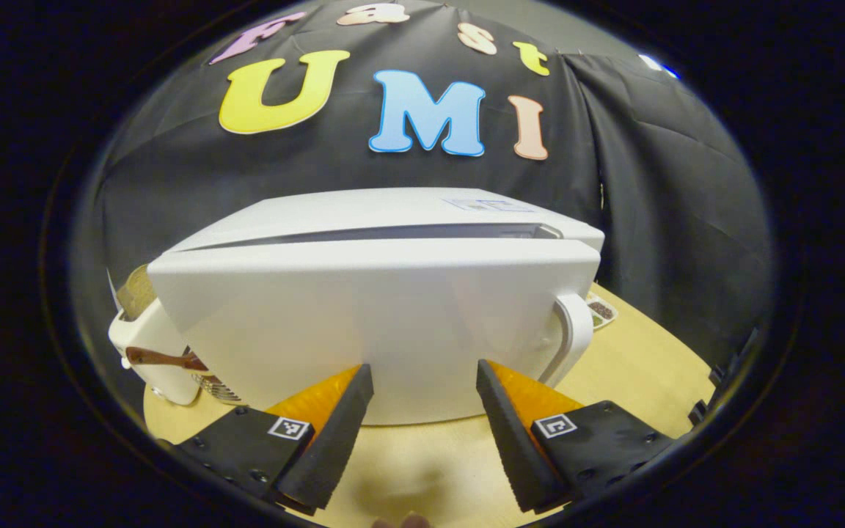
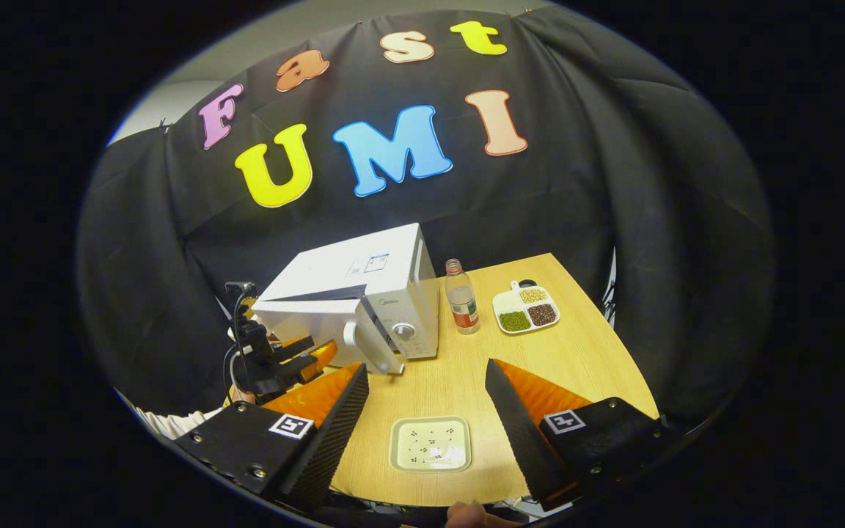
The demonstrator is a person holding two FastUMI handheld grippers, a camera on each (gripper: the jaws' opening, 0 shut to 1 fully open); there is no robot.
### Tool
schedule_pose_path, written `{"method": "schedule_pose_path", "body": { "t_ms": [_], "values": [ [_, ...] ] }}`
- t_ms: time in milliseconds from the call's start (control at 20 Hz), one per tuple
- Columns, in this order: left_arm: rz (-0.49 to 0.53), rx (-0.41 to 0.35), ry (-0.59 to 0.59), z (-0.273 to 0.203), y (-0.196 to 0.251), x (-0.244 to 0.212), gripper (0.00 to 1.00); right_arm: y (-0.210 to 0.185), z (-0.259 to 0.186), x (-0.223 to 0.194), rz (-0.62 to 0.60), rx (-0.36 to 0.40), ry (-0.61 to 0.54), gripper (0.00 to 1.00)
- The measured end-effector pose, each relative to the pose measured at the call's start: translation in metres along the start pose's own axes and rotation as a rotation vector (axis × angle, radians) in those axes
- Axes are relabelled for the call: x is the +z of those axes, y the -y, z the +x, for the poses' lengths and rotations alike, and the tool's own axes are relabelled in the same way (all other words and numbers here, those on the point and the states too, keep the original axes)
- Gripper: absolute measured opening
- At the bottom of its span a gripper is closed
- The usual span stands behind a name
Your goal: Open the microwave oven with the left hand, put the food in, and close the microwave oven.
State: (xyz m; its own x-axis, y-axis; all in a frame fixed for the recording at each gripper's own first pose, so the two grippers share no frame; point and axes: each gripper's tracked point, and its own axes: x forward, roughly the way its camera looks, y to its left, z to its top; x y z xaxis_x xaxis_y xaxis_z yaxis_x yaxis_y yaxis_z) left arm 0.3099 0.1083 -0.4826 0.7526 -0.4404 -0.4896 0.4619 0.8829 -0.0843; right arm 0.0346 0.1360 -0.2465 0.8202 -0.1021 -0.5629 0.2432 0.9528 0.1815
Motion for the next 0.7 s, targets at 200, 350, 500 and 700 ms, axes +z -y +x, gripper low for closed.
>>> {"method": "schedule_pose_path", "body": {
  "t_ms": [200,350,500,700],
  "values": [
    [-0.075,0.010,-0.014,0.012,0.003,-0.007,0.95,0.010,0.010,0.006,0.008,-0.007,-0.001,0.98],
    [-0.081,0.042,-0.024,0.016,0.001,-0.008,0.95,0.013,0.019,0.006,0.010,-0.005,-0.018,0.98],
    [-0.125,0.062,-0.021,0.016,-0.001,-0.006,0.94,0.014,0.025,0.005,0.018,0.006,-0.026,0.98],
    [-0.194,0.064,-0.082,0.028,0.002,-0.020,0.94,0.012,0.029,0.003,0.016,0.017,-0.035,0.98]
  ]
}}
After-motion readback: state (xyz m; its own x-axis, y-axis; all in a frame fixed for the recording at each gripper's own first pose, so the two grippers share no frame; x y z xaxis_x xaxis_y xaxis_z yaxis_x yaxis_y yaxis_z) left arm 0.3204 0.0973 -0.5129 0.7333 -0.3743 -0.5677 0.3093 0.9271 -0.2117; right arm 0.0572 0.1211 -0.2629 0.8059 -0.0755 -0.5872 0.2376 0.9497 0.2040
